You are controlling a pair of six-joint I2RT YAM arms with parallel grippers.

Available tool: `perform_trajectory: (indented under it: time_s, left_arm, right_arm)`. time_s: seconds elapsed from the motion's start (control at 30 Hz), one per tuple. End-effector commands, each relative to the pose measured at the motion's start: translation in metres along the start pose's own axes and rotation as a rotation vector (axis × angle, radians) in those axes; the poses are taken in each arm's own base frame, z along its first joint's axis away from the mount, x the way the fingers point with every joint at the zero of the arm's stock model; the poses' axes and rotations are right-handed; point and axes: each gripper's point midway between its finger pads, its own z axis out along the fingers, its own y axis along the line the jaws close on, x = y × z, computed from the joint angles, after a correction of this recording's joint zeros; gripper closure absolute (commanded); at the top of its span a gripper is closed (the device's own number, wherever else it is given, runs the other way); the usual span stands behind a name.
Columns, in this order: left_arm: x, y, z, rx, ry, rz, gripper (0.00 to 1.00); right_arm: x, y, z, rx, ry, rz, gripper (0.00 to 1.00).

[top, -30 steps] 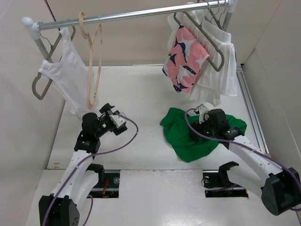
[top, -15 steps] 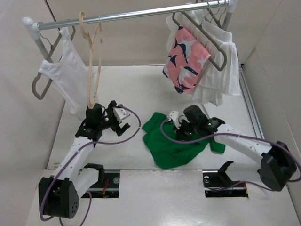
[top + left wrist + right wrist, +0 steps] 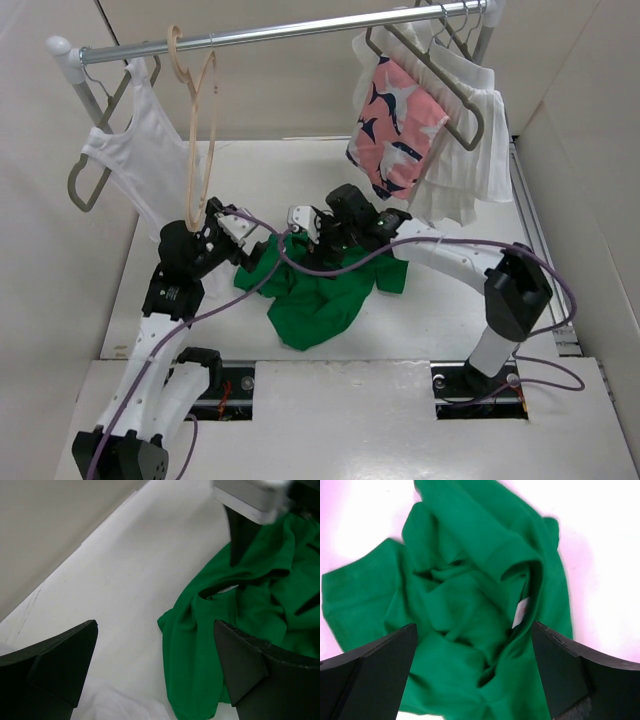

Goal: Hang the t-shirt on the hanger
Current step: Move the tshirt to the center of the board, then grab a hanger with the right arm

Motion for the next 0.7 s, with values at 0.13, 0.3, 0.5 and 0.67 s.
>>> perform_trajectory:
  time_s: [0.13, 0.3, 0.5, 0.67]
  left_arm:
    - [0.019, -0.022, -0.009, 0.066, 0.058, 0.075, 0.14]
    - [0.075, -0.036, -0.004, 0.193, 0.218, 0.206, 0.27]
    - [0.081, -0.043, -0.006, 0.233, 0.209, 0.23, 0.34]
    - [0.068, -0.038, -0.016, 0.096, 0.078, 0.311, 0.29]
  right_arm:
    - [0.002, 0.005, -0.059, 0.22, -0.062, 0.024, 0.0]
    - [0.016, -0.004, -0.095, 0.392, 0.027, 0.038, 0.0]
    - [-0.026, -0.012, -0.154, 0.587, -0.024, 0.0, 0.0]
    - [-0.087, -0.019, -0.186, 0.614, -0.171, -0.073, 0.0]
